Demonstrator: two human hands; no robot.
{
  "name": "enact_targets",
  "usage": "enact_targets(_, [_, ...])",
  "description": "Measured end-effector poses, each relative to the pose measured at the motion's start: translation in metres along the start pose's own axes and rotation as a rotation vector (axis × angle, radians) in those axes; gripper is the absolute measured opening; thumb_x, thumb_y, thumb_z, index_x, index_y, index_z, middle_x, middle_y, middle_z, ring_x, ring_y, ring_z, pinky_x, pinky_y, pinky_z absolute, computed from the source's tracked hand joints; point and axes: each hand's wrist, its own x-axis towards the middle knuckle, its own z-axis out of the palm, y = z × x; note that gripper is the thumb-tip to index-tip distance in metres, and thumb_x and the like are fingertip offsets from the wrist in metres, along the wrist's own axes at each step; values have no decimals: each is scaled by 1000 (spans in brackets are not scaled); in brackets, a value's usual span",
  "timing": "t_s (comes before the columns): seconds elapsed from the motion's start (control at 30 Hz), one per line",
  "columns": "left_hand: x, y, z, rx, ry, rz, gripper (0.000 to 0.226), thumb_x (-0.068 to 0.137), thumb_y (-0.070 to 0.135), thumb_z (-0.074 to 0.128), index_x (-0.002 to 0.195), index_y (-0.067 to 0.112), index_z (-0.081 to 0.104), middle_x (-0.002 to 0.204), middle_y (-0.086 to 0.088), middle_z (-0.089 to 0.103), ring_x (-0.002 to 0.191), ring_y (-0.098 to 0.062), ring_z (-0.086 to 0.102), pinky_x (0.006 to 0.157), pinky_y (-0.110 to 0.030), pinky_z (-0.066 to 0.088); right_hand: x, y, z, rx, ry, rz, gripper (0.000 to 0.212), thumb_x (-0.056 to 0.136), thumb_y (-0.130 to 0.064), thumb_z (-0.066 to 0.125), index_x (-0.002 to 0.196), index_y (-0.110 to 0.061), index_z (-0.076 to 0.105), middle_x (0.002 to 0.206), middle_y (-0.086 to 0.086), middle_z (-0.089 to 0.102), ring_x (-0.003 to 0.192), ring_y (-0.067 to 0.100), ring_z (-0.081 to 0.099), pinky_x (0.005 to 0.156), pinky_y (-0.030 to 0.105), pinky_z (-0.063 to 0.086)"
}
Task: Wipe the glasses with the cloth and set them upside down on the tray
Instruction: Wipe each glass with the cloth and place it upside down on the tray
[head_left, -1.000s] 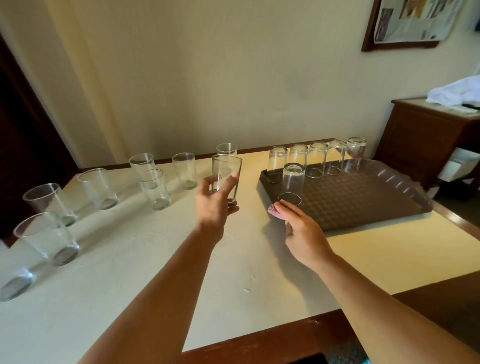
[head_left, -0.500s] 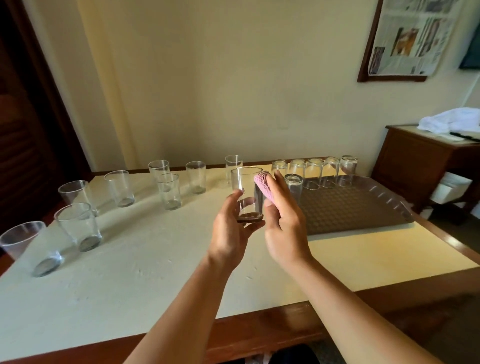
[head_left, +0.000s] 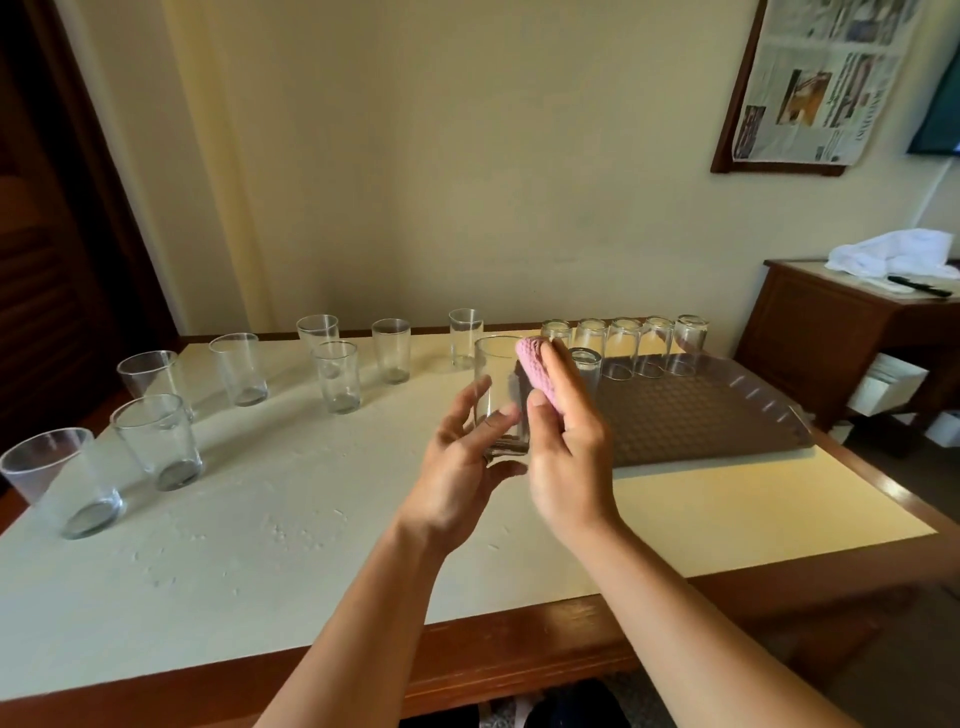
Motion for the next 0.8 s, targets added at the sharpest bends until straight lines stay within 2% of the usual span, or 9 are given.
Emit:
enact_targets(0.13, [1, 1, -19, 185, -15, 50, 72, 80, 22, 78, 148, 29, 53, 80, 5, 60, 67, -10, 54, 59, -25, 37, 16, -9, -10, -97, 0, -45, 46, 102, -2, 47, 148, -7, 49, 152, 3, 48, 141, 6, 42, 115, 12, 32])
enact_targets(0.23, [4, 2, -22, 157, 92, 94, 71, 75, 22, 82, 142, 27, 59, 77, 9, 61, 67, -9, 50, 60, -26, 35, 11, -7, -12, -135, -32, -27, 44, 104, -5, 46, 147, -9, 51, 144, -8, 50, 132, -1, 45, 106, 4, 32])
enact_targets(0.33, [8, -1, -21, 47, 249, 162, 60, 74, 22, 88, 128, 23, 62, 81, 9, 68, 69, -11, 56, 63, -26, 38, 1, -1, -8, -123, -22, 44, 44, 106, -7, 47, 150, -15, 48, 145, -10, 50, 134, 4, 48, 108, 7, 34])
enact_targets(0.43, [11, 0, -20, -46, 350, 170, 50, 75, 24, 90, 115, 23, 60, 90, 7, 71, 73, -11, 62, 73, -32, 41, -10, 1, -6, -98, -38, 101, 46, 108, -12, 48, 152, -22, 45, 151, -10, 48, 140, 4, 46, 114, 14, 36])
enact_targets(0.53, [15, 5, -19, -179, 385, 117, 55, 72, 35, 93, 112, 18, 60, 97, 0, 68, 77, -12, 63, 84, -35, 44, -22, 0, -2, -80, -66, 92, 46, 108, -11, 48, 149, -30, 44, 149, -19, 48, 138, -5, 44, 114, 16, 37])
enact_targets(0.63, [19, 11, -19, -313, 392, 98, 40, 78, 44, 88, 101, 19, 66, 90, -2, 63, 82, -16, 61, 82, -33, 49, -27, 2, 2, -107, 0, 32, 44, 106, -15, 47, 149, -23, 46, 151, -10, 49, 140, 0, 45, 116, 23, 39])
enact_targets(0.67, [19, 14, -19, -332, 388, 83, 39, 78, 46, 85, 104, 21, 69, 94, -2, 65, 87, -18, 62, 80, -33, 53, -27, 2, 3, -112, 36, 13, 45, 105, -15, 47, 149, -22, 45, 153, -7, 48, 142, 3, 45, 117, 24, 39])
enact_targets(0.73, [17, 15, -18, -290, 366, 36, 54, 77, 56, 79, 120, 24, 73, 112, -5, 70, 97, -23, 69, 83, -35, 58, -23, 1, 4, -139, 58, -49, 47, 103, -11, 47, 150, -15, 44, 156, 0, 45, 146, 12, 42, 118, 24, 36])
enact_targets(0.8, [11, 15, -16, -146, 314, -14, 64, 81, 64, 72, 133, 26, 68, 126, -7, 71, 105, -27, 73, 90, -41, 59, -20, -1, 7, -180, -7, -120, 48, 103, -7, 47, 150, -7, 45, 159, 9, 41, 149, 17, 37, 118, 18, 32])
